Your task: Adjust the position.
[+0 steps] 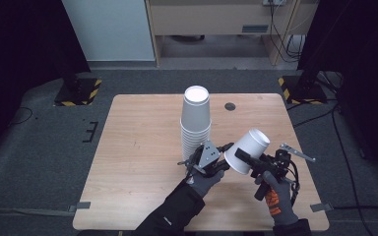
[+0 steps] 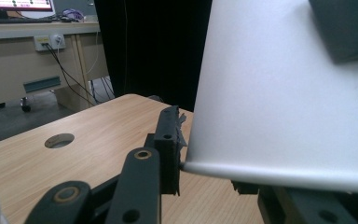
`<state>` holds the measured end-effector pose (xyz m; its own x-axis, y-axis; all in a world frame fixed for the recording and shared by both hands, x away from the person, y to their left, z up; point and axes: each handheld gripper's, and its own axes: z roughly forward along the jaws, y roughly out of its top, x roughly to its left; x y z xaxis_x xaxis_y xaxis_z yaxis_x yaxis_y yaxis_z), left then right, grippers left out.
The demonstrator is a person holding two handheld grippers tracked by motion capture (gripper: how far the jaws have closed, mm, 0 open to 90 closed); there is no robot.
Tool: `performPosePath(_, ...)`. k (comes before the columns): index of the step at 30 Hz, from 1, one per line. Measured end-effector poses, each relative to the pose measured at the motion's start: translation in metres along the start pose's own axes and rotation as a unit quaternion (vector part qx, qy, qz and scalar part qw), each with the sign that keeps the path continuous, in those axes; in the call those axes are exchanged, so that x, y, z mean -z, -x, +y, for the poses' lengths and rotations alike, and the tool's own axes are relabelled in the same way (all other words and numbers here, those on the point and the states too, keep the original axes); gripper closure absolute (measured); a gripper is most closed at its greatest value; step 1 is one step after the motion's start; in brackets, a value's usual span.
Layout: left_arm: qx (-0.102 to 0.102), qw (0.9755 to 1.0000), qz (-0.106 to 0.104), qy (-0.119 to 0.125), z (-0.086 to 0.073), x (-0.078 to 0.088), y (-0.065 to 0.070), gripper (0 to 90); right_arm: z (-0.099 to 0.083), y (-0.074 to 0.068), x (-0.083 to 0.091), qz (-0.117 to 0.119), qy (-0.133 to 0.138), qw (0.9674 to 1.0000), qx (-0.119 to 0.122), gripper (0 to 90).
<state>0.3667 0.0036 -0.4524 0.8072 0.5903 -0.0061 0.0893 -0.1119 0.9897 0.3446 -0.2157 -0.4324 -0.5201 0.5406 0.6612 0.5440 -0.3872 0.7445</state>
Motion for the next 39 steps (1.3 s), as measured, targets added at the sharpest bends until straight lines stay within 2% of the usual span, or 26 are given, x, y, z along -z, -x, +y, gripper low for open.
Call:
performPosePath(6, -0.004, 1.0, 0.004, -0.003, -0.0026, 0.0011, -0.0012, 75.6, -0.0004, 0.0019, -0.0002, 0.0, -0.002, 1.0, -0.004, 14.9)
performPosePath(12, -0.008, 0.9999, -0.007, -0.008, -0.0057, 0.0025, 0.0006, 79.8, -0.0001, 0.0031, 0.0003, -0.005, 0.005, 1.0, -0.006, 14.3)
performPosePath(14, -0.007, 0.9999, -0.008, -0.009, -0.0066, 0.0025, 0.001, 80.8, 0.0003, 0.0038, 0.0009, -0.007, 0.011, 0.9999, 0.001, 13.7)
performPosePath(15, -0.004, 0.9999, -0.009, -0.01, -0.0071, 0.0026, 0.0009, 81.5, 0.0008, 0.0042, 0.0021, -0.016, 0.014, 0.9997, 0.01, 13.4)
performPosePath(21, -0.001, 0.9999, -0.009, -0.009, -0.0082, 0.004, -0.0001, 81.6, 0.0011, 0.0045, 0.0027, -0.018, 0.015, 0.9997, 0.01, 14.0)
performPosePath(26, -0.006, 1.0, -0.004, -0.002, -0.0075, 0.0027, 0.0008, 76.1, 0.0002, 0.0033, 0.0014, -0.011, 0.01, 0.9999, 0.004, 14.5)
performPosePath(33, -0.01, 0.9999, -0.004, -0.002, -0.0064, 0.0053, 0.0005, 80.0, 0.0001, 0.0032, 0.0007, -0.007, 0.009, 0.9999, 0.004, 12.8)
performPosePath(39, -0.006, 0.9999, -0.01, -0.007, -0.0062, 0.0095, -0.0014, 82.2, 0.0002, 0.0035, 0.0009, -0.024, 0.021, 0.999, 0.03, 8.0)
